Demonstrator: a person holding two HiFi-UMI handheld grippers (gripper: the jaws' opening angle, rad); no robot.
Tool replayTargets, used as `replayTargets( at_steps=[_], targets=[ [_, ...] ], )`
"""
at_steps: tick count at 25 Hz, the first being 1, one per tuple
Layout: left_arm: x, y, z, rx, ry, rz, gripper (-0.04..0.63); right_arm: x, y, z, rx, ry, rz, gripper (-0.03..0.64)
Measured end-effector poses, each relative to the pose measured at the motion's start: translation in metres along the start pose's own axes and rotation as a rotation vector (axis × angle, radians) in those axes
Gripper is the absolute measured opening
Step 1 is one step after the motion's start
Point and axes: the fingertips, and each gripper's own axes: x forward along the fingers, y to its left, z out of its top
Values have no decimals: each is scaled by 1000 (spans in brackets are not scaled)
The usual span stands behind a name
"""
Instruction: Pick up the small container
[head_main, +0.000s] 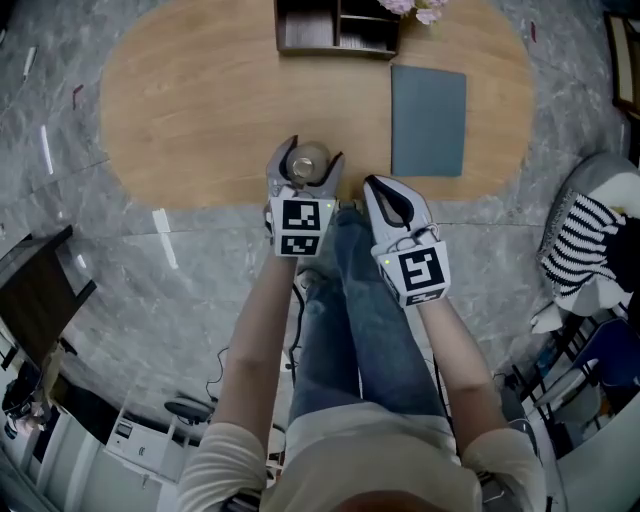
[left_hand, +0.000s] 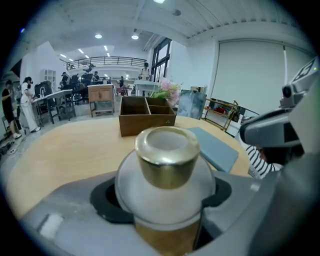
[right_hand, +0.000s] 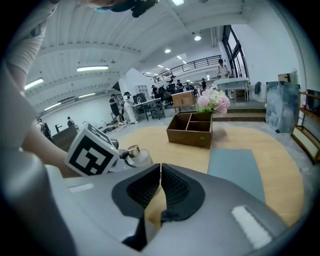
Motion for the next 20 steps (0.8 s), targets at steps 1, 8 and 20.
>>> replayTargets(
  at_steps=[1, 8, 20],
  targets=[
    [-9, -3, -5, -2, -4, -4, 344, -4, 7, -3, -1, -4, -5, 9],
    [-85, -20, -43, -16, -40, -12, 344, -43, 59, -21, 13, -69, -60, 0],
    [-226, -58, -97, -33, -127, -19, 344, -130, 160, -60, 33, -157, -107, 0]
  ],
)
